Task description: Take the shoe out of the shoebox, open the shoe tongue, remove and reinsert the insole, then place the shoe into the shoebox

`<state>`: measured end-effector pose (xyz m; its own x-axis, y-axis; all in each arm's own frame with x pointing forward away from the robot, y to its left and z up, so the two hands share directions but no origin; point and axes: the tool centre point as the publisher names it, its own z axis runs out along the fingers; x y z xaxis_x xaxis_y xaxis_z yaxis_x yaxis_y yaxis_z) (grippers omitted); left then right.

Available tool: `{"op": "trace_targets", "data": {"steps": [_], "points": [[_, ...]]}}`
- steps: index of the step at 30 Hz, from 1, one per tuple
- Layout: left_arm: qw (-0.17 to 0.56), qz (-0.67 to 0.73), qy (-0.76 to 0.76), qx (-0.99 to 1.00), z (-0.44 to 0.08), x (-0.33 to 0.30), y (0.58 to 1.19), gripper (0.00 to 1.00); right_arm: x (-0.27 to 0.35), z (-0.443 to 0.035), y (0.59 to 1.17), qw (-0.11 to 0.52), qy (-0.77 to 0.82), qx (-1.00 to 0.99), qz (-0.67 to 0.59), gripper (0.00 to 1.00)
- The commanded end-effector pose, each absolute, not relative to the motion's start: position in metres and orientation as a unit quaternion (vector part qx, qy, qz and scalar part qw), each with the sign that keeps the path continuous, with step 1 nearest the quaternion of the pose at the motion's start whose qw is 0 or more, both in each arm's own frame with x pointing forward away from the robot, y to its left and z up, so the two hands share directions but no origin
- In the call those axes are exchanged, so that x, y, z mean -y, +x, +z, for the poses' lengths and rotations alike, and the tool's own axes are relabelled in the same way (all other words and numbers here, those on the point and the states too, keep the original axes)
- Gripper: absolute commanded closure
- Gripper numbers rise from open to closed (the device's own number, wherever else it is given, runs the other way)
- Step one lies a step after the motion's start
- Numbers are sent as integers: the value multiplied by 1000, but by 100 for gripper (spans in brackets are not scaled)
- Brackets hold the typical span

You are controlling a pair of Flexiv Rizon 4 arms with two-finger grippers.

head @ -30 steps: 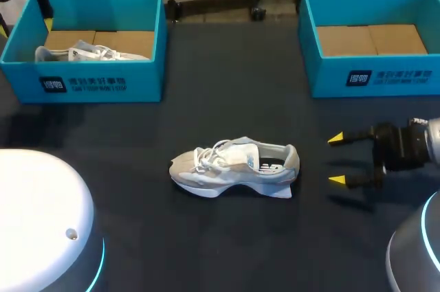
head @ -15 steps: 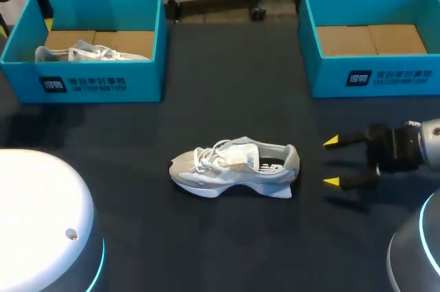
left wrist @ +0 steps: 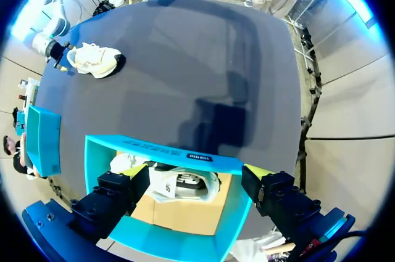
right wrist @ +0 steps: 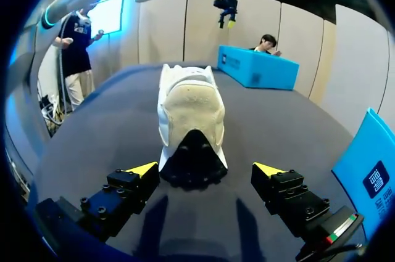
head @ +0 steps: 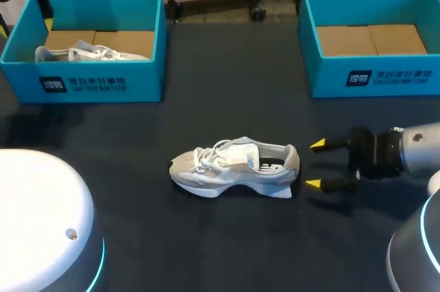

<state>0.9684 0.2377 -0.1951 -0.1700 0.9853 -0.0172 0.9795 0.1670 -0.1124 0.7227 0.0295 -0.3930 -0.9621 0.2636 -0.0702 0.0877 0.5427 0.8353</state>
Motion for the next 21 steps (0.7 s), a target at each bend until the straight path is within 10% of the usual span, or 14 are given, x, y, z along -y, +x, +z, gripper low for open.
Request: {"op": "trace_targets", "data": {"steps": [1,21], "points": [[29,47,-644,763,-195,-238,967,0,-44,-397,725,99,105,-874,463,0],[29,47,-644,763,-195,-238,967,0,-82,-405,727,94,88,-870,476,0]]}}
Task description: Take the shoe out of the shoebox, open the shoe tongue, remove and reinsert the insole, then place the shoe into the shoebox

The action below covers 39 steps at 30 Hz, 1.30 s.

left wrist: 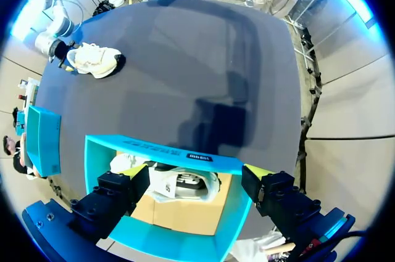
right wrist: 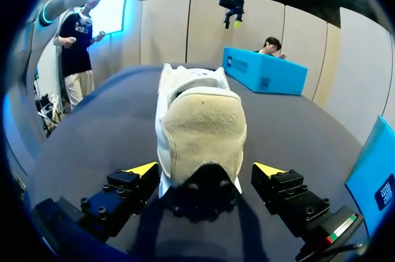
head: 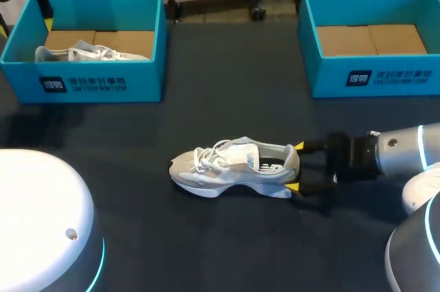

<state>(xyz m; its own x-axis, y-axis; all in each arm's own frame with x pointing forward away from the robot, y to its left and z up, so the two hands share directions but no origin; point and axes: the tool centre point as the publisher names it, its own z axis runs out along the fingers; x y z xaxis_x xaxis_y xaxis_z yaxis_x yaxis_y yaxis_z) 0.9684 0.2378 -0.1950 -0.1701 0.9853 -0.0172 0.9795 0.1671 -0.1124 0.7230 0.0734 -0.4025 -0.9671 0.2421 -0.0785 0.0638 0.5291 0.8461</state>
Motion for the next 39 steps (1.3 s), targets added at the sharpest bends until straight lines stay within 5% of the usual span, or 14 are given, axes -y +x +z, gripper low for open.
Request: {"op": "trace_targets", "data": {"steps": [1,21,22,23,25,26,39], "points": [[29,47,-644,763,-195,-238,967,0,-83,-405,727,93,88,-870,476,0],[29,47,-644,763,-195,-238,967,0,-105,-425,725,61,69,-871,482,0],[29,47,-644,763,-195,-238,967,0,-104,-426,725,60,69,-871,482,12],[29,47,-644,763,-195,-238,967,0,-104,-426,725,60,69,-872,482,50],[29,47,-644,763,-195,-238,967,0,-104,-427,724,59,69,-872,480,75],[29,47,-644,763,-195,-238,967,0,-103,-426,724,59,68,-873,480,100],[29,47,-644,763,-195,-238,967,0,-91,-418,727,50,39,-885,462,100]]}}
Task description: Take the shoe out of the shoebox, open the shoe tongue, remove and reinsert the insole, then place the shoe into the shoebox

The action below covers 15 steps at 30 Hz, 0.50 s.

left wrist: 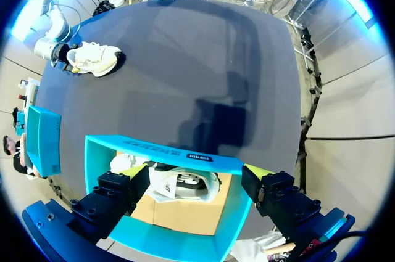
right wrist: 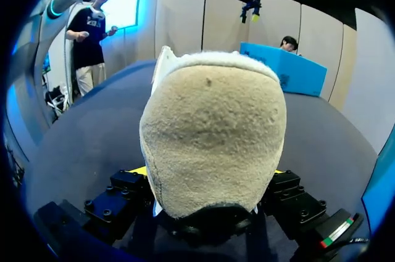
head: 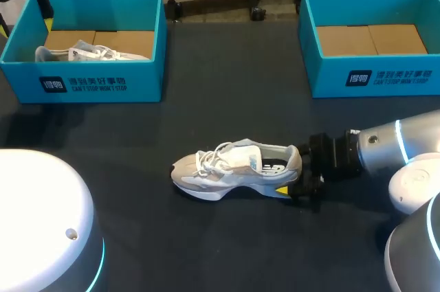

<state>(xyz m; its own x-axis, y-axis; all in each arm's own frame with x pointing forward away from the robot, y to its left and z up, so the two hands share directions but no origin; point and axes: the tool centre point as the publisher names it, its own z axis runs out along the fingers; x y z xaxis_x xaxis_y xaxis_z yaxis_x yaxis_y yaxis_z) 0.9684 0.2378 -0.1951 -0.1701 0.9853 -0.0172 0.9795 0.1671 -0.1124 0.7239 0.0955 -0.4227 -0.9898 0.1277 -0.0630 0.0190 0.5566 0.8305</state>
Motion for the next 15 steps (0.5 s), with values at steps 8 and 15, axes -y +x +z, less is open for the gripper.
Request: {"op": "trace_targets", "data": {"steps": [8,15], "points": [[29,47,-644,763,-195,-238,967,0,-89,-422,730,37,40,-886,460,100],[29,47,-644,763,-195,-238,967,0,-89,-422,730,37,40,-886,460,100]]}}
